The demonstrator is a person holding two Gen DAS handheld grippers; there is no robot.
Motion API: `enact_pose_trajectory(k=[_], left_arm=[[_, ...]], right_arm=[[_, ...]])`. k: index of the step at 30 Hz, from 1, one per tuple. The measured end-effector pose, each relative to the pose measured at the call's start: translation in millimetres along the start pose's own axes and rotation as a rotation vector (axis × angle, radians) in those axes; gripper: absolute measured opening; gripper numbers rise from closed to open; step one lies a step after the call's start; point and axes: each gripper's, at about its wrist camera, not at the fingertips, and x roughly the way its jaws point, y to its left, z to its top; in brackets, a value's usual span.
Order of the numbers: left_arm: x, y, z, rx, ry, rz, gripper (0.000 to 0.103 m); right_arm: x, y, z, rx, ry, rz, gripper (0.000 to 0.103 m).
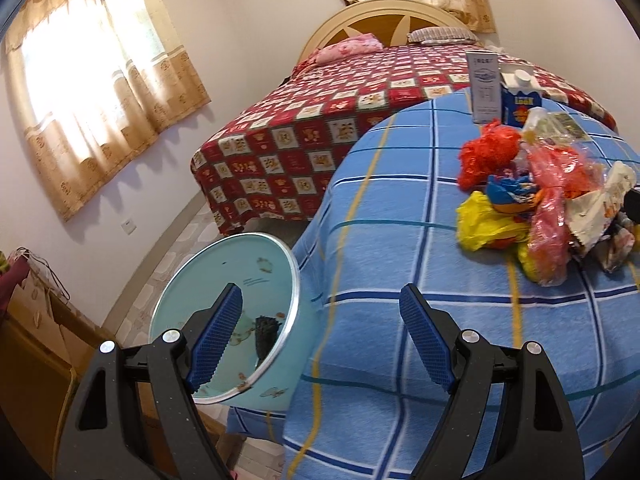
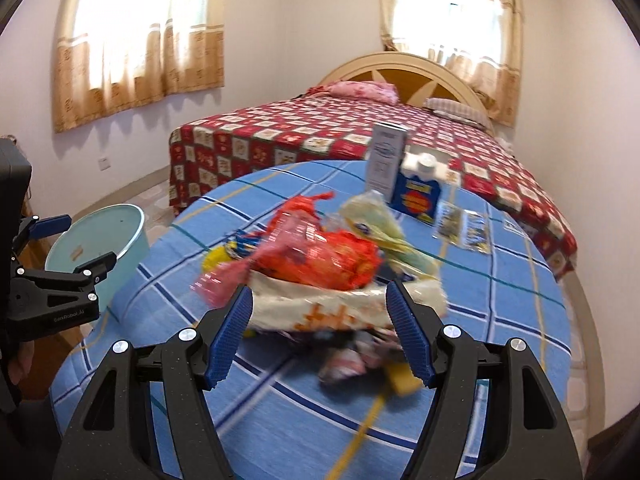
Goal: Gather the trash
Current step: 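Return both open tools to the trash pile on the table, then grasp the pink plastic bag with left tool while right tool grasps yellow sponge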
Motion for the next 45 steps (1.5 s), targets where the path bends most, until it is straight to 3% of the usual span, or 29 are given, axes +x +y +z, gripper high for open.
enact_pose_trajectory(k=[19,24,28,33,38,45], left_arm=[[-14.4,-30.0,2.5,-0.006,-0.009,-0.069,0.080],[-7.8,-41.3,1.6,-0.006,0.012,-0.075,0.080],[-4.2,-31.6,2.4,-0.020,0.018,-0.064,0.080],[-13.2,-28.4,5.5,-0.052,-0.008,-0.114,0.080],[-17.6,-55.4,1.2,-0.016,-0.004,-0.197,0.080],[-11.6,-85.1,10.0,-0.006,-0.011,-0.248,0.079]], right_arm=[[-8.1,-83.5,-50.9,0.172,0.046,-0.124,0.069],[-3.9,-85.2,-40.8,0.193,0.016,-0.111,0.069],[9.0,-84.5,-24.7,0.196,0.000,-0.094,0.075],[9.9,-92.3,-21.1,0.230,-0.008,-0.108,0.076],[-2.6,-111.2,-52.5,0.255,0.026,-0.155,0.079],[-16.0,-141.9,-80.1,0.334,0.037,-0.196,0.079]])
